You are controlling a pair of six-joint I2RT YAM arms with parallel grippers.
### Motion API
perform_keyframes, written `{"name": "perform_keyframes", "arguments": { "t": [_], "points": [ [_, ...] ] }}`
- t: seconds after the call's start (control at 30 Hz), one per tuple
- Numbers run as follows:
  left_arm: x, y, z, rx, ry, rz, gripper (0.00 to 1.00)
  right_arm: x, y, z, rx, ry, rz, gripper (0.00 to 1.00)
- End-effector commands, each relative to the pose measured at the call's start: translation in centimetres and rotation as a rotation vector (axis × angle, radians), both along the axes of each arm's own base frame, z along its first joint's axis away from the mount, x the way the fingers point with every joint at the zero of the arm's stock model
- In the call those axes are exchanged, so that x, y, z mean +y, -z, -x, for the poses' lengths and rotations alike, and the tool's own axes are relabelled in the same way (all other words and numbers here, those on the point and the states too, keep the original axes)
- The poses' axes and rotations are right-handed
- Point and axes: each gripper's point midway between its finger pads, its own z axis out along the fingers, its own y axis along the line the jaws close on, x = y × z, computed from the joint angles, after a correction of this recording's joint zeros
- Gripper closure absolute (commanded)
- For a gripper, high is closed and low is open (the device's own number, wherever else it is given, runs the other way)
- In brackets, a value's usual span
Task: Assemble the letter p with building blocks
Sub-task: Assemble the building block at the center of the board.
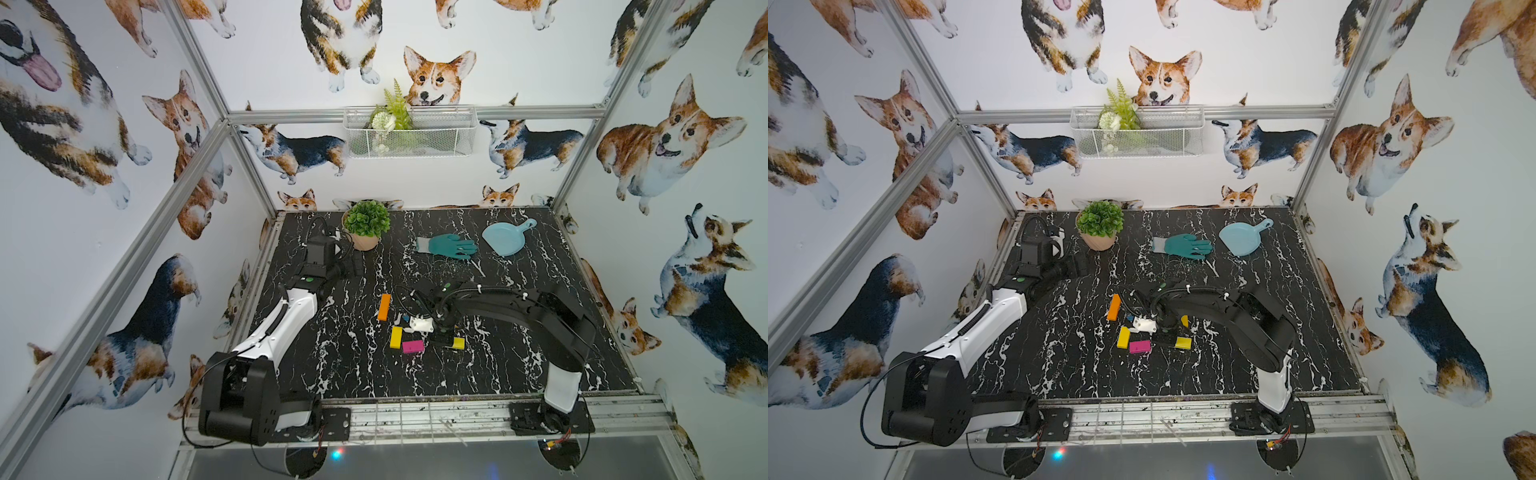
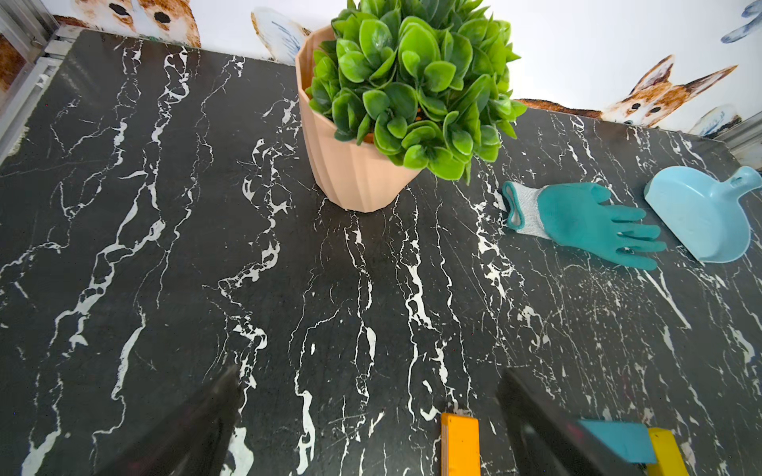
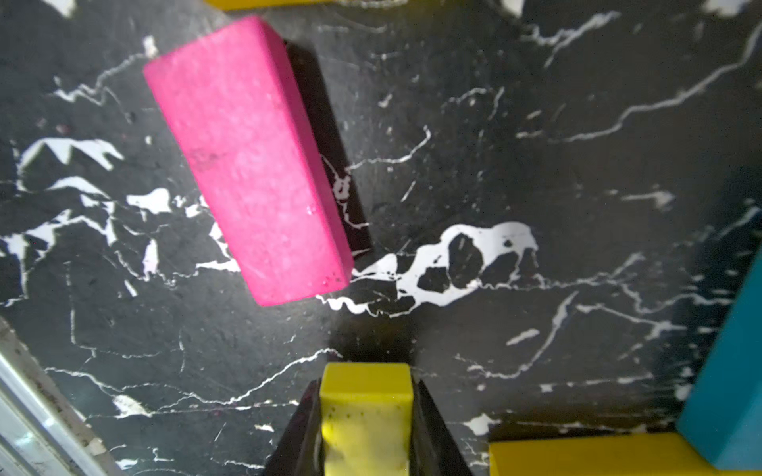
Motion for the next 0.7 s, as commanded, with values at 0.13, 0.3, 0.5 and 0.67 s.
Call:
{"name": "perform_keyframes", "arguments": {
  "t": [0.13, 0.3, 0.5, 0.67],
  "points": [
    [0.1, -0.6, -0.4, -0.030, -0.009, 0.004, 0.00, 0.9, 0.5, -0.3, 0.056, -0.086, -0.065, 0.84],
    [0.1, -0.5, -0.4, -0.030, -0.008, 0.001, 0.00, 1.0, 0.7, -0.9, 0.086, -0.095, -0.074, 0.86],
    [0.1, -0.5, -0.4, -0.032, -0.008, 0.002, 0.00, 1.0, 1.1, -1.8, 0.072, -0.119, -0.066, 0.87],
    [0.1, -0.6, -0.4, -0.033, -0.009, 0.000, 0.00, 0.9, 1.2, -2.7, 0.036, -0.145, -0.042, 0.88]
  ]
}}
